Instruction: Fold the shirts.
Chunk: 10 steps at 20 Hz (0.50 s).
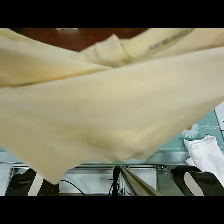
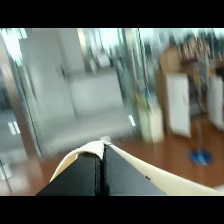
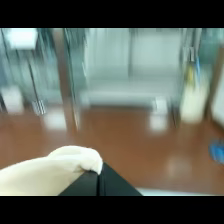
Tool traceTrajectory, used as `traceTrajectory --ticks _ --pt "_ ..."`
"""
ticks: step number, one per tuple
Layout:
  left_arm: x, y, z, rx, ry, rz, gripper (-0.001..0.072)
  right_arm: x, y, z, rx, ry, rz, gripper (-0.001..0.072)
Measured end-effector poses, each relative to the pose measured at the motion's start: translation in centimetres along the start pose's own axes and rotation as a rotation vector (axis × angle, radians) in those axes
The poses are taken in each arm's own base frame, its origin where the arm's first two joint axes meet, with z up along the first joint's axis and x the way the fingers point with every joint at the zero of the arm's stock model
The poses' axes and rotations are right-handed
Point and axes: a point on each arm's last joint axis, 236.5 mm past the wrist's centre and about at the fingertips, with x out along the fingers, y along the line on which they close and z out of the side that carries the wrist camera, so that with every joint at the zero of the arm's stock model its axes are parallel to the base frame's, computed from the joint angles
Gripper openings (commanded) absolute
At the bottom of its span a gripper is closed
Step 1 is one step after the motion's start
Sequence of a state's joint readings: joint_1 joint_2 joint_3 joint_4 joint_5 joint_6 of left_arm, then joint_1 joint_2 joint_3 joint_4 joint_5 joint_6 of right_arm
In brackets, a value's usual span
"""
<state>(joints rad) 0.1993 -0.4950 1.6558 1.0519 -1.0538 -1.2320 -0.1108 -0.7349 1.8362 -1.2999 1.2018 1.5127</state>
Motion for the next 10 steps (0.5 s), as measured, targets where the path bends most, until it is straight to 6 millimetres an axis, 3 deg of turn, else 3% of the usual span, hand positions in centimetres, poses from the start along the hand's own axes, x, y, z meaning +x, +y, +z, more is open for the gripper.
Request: traceTrajectory --ticks 3,10 --pt "4.1 1.4 -6.9 -0.103 0.194 -0.016 0.0031 5.9 -2.6 -5.9 0.000 0.252 -0.038 0.0017" --pt "15.6 5.7 -26.2 -0.283 0.551 -0.010 0.0031 22.3 -6.1 -20.1 0.074 0.635 0.024 0.0017"
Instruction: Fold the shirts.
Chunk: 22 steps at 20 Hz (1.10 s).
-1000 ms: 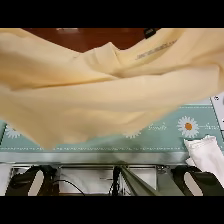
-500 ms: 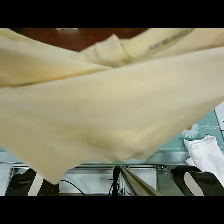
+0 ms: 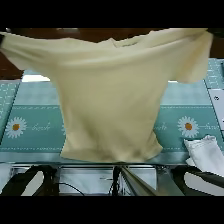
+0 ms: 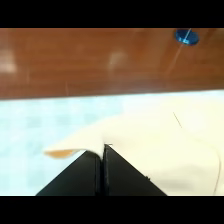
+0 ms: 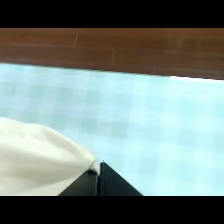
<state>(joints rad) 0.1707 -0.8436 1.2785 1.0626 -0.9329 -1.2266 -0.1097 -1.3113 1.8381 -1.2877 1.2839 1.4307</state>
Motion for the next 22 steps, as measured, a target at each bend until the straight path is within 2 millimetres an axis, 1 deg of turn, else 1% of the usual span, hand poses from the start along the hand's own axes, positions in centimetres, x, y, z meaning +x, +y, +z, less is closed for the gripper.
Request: traceTrajectory --ticks 3,5,7,9,11,13,14,15,16,17,18,19,20,21,22 --pt "7.4 2.3 -3.0 0.016 0.071 0.006 0.0032 7.3 -1.1 -0.4 0.025 0.033 0.039 0.0018" --pt "11.5 3.3 -5.1 0.018 0.106 0.012 0.0033 11.0 -1.6 -0.3 0.045 0.022 0.061 0.0017" --pt "15.1 3.8 -7.1 0.014 0.129 0.016 0.0033 13.7 -2.2 -0.2 0.064 -0.001 0.070 0.0017" --pt "17.9 3.9 -8.8 0.012 0.145 0.019 0.0033 15.8 -2.7 -0.3 0.071 -0.012 0.070 0.0018" --pt "20.0 3.7 -10.1 0.013 0.151 0.021 0.0035 17.3 -3.1 -0.6 0.075 -0.014 0.070 0.0018" --pt "21.5 3.3 -11.3 0.017 0.163 0.017 0.0040 18.4 -3.4 -1.1 0.078 -0.002 0.072 0.0018" --pt "22.0 3.1 -11.6 0.019 0.164 0.016 0.0080 18.7 -3.4 -1.3 0.079 0.001 0.073 0.0018" --pt "22.3 2.9 -11.8 0.022 0.165 0.014 0.0205 19.0 -3.5 -1.5 0.079 0.005 0.073 0.0018" --pt "22.6 2.7 -12.0 0.025 0.164 0.012 0.0406 19.1 -3.5 -1.6 0.080 0.008 0.074 0.0018" --pt "22.7 2.5 -11.8 0.028 0.161 0.009 0.0569 19.2 -3.5 -1.7 0.080 0.011 0.077 0.0018" --pt "22.7 2.4 -11.3 0.030 0.149 0.010 0.0604 19.2 -3.4 -1.7 0.081 0.015 0.080 0.0018" --pt "22.4 2.4 -10.4 0.033 0.131 0.011 0.0605 19.1 -3.3 -1.8 0.080 0.017 0.082 0.0018" --pt "21.8 2.5 -8.9 0.037 0.101 0.015 0.0604 18.8 -3.2 -1.6 0.077 0.014 0.083 0.0018" --pt "20.9 2.7 -7.0 0.042 0.065 0.020 0.0604 18.4 -3.1 -1.3 0.072 0.006 0.083 0.0018" --pt "19.7 2.7 -5.6 0.046 0.050 0.017 0.0604 17.9 -3.1 -1.0 0.060 -0.001 0.080 0.0018"
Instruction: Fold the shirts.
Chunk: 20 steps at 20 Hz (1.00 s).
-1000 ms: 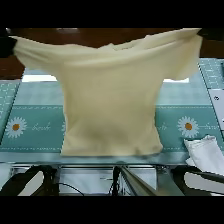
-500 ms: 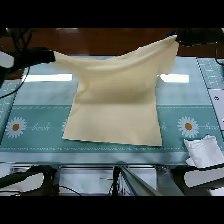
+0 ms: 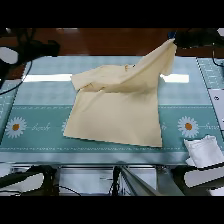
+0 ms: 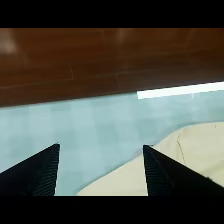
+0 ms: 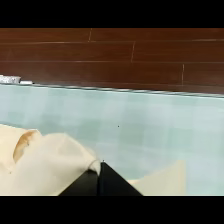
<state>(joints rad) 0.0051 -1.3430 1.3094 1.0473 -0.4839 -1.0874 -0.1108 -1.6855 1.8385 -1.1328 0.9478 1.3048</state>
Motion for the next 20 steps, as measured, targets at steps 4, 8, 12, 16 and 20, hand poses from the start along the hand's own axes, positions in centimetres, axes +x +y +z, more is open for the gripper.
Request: traceTrajectory --ticks 4,8,12,16,20 --pt "-6.1 -1.4 1.2 -0.073 0.090 -0.072 0.0605 -1.7 -1.2 0.5 -0.082 -0.002 -0.070 0.0019" --pt "-10.5 -7.3 -4.9 -0.162 0.410 -0.227 0.0605 -2.7 -3.7 -0.6 -0.145 0.058 -0.163 0.0019" --pt "-12.1 -14.6 -9.5 -0.135 0.603 -0.366 0.0606 -3.3 -5.0 -1.5 -0.155 0.100 -0.198 0.0018" --pt "-11.7 -23.0 -14.8 -0.086 0.772 -0.496 0.0611 -3.5 -5.6 -1.9 -0.151 0.118 -0.207 0.0019" --pt "-11.9 -31.2 -21.7 -0.032 0.956 -0.618 0.0718 -3.8 -6.2 -2.0 -0.137 0.123 -0.217 0.0019"
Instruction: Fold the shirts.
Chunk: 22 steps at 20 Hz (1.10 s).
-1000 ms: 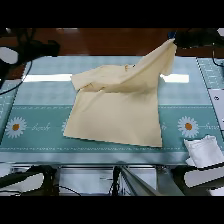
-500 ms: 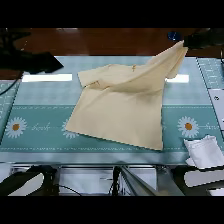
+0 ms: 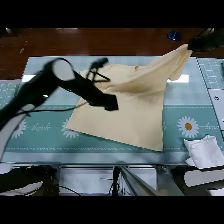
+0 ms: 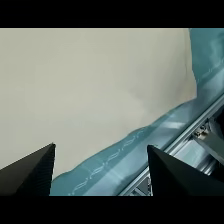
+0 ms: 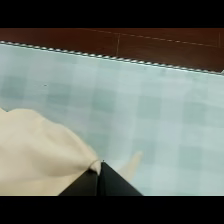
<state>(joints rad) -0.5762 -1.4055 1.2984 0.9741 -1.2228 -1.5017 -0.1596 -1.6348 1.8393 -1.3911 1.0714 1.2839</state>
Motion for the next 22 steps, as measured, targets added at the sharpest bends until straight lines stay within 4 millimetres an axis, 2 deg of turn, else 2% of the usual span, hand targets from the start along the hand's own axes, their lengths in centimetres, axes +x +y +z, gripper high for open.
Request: traceTrajectory --ticks 2,4,7,10,14,19,22 --pt "3.8 -1.5 -1.4 0.012 0.076 -0.022 0.0718 -0.1 -0.5 -0.1 0.015 0.002 -0.006 0.0019" --pt "6.5 -2.7 -2.8 0.014 0.140 -0.042 0.0718 -0.1 -1.1 -0.2 0.034 0.002 -0.011 0.0019" --pt "8.9 -3.6 -3.8 0.007 0.183 -0.062 0.0718 -0.3 -1.7 -0.3 0.066 -0.003 -0.005 0.0019" --pt "9.6 -3.8 -4.0 0.001 0.191 -0.069 0.0718 -0.4 -1.9 -0.3 0.086 -0.006 0.002 0.0019" --pt "8.6 -2.3 -4.8 -0.014 0.239 -0.040 0.0718 -0.4 -2.0 -0.3 0.096 -0.008 0.006 0.0019" --pt "4.8 -0.2 -5.8 -0.001 0.256 0.045 0.0718 -0.5 -2.4 -0.3 0.112 -0.012 0.010 0.0019" --pt "2.9 2.2 -7.6 -0.035 0.236 0.129 0.0718 -0.6 -2.7 -0.3 0.130 -0.018 0.017 0.0019"
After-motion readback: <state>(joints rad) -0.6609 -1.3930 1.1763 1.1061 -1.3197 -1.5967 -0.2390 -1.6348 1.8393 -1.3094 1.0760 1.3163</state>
